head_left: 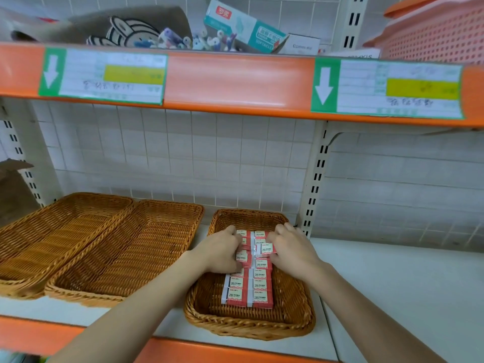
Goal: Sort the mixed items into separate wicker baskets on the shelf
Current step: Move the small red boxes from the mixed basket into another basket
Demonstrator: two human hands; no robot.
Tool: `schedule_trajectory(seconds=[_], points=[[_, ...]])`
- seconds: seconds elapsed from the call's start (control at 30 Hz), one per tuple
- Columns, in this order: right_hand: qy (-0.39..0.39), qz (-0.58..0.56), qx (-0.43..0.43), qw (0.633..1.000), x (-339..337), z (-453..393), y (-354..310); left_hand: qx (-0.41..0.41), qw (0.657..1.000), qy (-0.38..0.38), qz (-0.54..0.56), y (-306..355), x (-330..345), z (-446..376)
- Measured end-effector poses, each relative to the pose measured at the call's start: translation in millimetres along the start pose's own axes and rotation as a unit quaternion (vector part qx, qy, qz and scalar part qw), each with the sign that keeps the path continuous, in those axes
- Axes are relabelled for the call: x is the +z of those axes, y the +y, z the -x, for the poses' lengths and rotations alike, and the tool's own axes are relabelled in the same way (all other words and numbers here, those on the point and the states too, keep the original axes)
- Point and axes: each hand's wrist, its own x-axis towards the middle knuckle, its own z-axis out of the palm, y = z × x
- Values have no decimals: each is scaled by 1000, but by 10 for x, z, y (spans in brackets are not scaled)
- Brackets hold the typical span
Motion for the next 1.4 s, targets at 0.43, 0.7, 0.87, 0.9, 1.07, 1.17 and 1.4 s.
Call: schedule_trajectory(seconds=[0.43, 0.7, 0.87, 0.9, 1.07, 1.17, 1.4], points=[[-74, -75, 41, 994, 57, -118, -168, -20, 997, 65, 37, -33, 57, -51], [-80, -47, 49, 994, 47, -105, -219, -4, 998, 65, 21, -34, 76, -71], [-60, 0, 34, 998, -10, -40, -190, -15, 998, 52, 18, -13, 67, -83], [-63, 6, 33, 997, -28, -4, -181, -20, 998, 48, 19, -5, 64, -80], [-49, -31, 40, 998, -114, 272, -121, -54, 997, 44, -39, 205, 2, -30], [-60, -62, 56, 995, -168, 445, -23, -35, 995, 70, -67, 451, -31, 28], [-124, -74, 80, 986, -397, 1052, 281, -39, 999, 27, 22, 1123, -7, 199]])
